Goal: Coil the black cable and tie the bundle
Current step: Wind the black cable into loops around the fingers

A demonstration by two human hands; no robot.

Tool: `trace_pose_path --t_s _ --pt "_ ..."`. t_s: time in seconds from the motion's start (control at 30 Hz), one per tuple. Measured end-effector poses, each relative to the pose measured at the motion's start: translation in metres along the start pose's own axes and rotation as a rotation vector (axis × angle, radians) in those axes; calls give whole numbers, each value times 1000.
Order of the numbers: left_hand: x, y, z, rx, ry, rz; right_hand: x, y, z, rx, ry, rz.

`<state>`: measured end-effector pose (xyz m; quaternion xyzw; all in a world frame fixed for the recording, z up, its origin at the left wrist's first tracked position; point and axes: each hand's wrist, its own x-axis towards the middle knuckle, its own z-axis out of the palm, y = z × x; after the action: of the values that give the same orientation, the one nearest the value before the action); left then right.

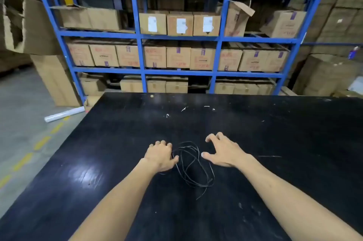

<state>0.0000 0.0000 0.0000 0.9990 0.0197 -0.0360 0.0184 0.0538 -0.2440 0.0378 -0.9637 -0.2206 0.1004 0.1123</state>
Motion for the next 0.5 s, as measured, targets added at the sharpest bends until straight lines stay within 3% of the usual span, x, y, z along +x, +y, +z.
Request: trace_pose_path --t_s 0.2,0.5 --pt "-3 18 70 -76 -260 2 4 30 60 -50 -193 62" --pt "27 73 139 -78 -367 19 29 68 140 -71 -344 83"
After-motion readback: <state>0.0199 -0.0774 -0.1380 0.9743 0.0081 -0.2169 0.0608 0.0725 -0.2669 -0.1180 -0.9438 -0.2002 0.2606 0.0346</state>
